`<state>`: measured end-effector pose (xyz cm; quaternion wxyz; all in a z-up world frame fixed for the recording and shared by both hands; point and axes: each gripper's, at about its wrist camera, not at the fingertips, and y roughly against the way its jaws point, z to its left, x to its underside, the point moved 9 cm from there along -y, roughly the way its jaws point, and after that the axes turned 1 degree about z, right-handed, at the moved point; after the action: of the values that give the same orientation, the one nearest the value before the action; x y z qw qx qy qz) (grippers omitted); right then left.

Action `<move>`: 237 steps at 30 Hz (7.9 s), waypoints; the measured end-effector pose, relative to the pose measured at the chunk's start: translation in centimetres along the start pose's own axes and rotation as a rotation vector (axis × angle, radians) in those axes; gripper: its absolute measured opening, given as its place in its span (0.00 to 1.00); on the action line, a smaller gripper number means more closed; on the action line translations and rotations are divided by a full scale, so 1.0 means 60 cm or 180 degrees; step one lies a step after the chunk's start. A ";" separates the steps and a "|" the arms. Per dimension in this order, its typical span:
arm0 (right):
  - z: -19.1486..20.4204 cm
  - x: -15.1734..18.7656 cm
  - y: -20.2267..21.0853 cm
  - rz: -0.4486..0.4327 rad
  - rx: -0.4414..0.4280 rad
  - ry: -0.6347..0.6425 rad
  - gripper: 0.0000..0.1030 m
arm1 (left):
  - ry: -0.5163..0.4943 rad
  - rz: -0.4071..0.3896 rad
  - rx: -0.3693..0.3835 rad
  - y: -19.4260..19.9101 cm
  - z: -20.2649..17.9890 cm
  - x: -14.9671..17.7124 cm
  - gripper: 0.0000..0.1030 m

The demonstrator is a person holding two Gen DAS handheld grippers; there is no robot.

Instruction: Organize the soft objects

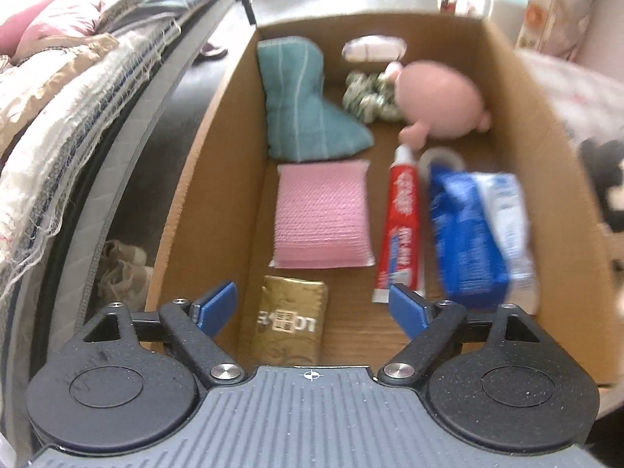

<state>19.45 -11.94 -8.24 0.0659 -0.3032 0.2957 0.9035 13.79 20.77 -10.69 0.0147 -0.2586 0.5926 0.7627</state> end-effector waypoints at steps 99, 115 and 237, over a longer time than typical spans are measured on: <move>-0.415 -0.149 0.049 0.0695 0.0316 -0.1427 0.92 | -0.1287 0.0185 0.1925 0.005 -0.755 -0.039 0.65; -0.350 -0.171 0.215 -0.0336 0.0753 -0.0756 0.92 | -0.1253 0.0044 0.1804 0.016 -0.771 -0.030 0.81; 0.260 0.109 -0.463 0.3217 -0.0415 0.3726 0.37 | 0.2511 -0.1664 0.0440 0.088 0.214 0.110 0.81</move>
<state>14.53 19.31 -15.80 -0.5391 -0.5627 0.3310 0.5321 1.49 29.01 -6.59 -0.0027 -0.6671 0.5174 0.5359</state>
